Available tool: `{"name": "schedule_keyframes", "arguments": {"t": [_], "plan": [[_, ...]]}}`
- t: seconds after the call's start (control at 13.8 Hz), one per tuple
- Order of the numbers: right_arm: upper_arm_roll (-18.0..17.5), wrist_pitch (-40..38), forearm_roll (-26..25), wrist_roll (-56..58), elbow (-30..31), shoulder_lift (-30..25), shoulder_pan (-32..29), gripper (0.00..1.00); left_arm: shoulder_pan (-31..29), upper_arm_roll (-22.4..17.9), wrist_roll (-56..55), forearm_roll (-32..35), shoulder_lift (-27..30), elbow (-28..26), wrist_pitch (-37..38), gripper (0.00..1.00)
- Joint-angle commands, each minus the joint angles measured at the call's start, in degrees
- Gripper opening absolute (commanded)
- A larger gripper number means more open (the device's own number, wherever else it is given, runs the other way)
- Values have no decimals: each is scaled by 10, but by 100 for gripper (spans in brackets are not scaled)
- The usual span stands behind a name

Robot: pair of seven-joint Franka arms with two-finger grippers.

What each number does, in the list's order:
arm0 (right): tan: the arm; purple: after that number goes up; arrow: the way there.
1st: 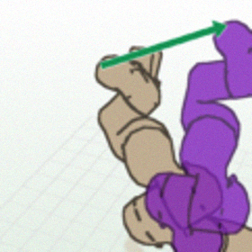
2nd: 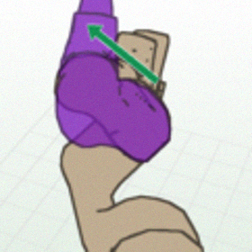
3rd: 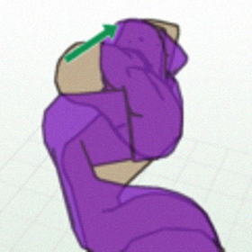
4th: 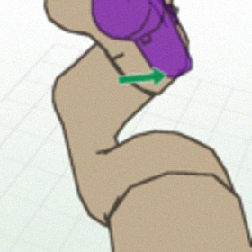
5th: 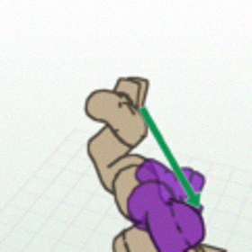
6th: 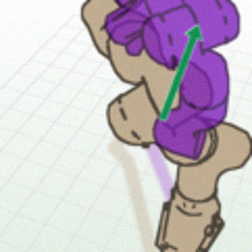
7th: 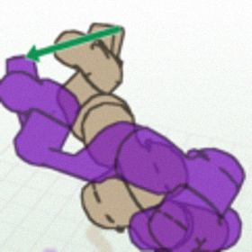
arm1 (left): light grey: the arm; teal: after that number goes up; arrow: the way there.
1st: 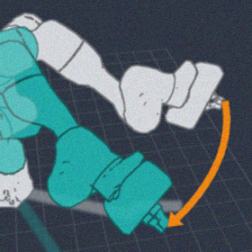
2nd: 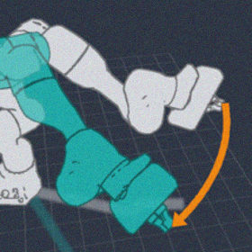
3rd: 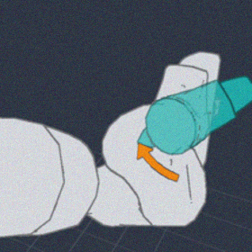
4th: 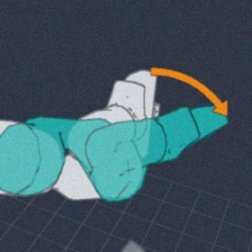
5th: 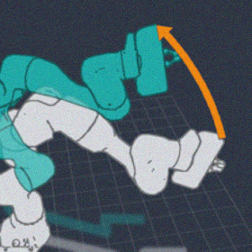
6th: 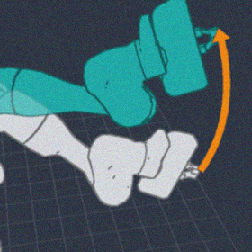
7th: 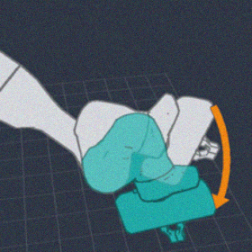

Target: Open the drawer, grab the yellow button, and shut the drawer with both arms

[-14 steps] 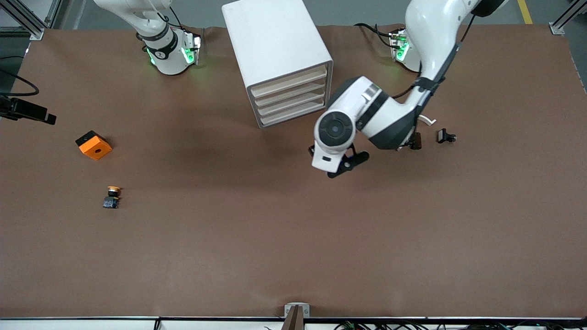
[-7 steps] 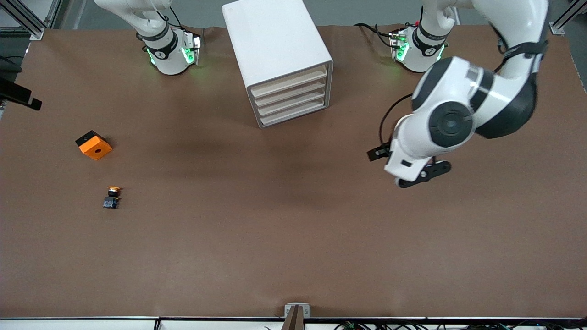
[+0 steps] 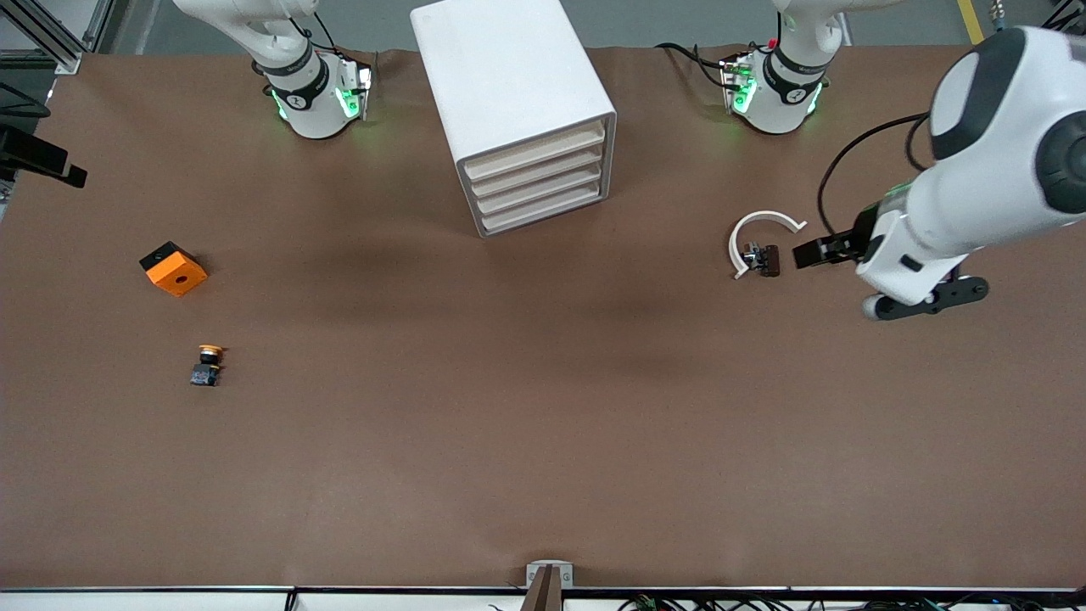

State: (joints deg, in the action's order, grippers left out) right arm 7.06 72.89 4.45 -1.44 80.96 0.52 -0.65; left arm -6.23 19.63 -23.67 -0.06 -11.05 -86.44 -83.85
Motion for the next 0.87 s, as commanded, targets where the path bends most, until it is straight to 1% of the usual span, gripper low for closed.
{"name": "schedule_keyframes", "arguments": {"t": [0.0,0.07,0.14,0.29,0.36,0.51,0.65,0.72,0.8], "plan": [[-8,56,-29,1,111,-89,11,100,9,-50,76,-20,75,-71,-3,100],[-25,61,-48,0,118,-96,14,100,26,-81,104,-23,88,-83,-3,100],[-36,63,-56,0,119,-96,13,100,46,-116,128,-27,103,-95,-4,100],[-38,69,-59,1,118,-97,14,100,79,-168,156,-29,130,-122,-8,100],[-39,69,-59,1,118,-97,14,100,86,-182,165,-29,143,-137,-13,100],[-42,75,-59,1,118,-98,14,100,90,-195,180,-28,170,-171,-38,100],[-42,86,-57,3,119,-100,13,100,105,-214,184,-27,209,-228,-88,100],[-42,94,-55,6,118,-100,12,100,105,-216,184,-26,225,-249,-108,100],[-42,102,-53,22,118,-100,11,100,105,-216,184,-22,233,-255,-116,100]]}}
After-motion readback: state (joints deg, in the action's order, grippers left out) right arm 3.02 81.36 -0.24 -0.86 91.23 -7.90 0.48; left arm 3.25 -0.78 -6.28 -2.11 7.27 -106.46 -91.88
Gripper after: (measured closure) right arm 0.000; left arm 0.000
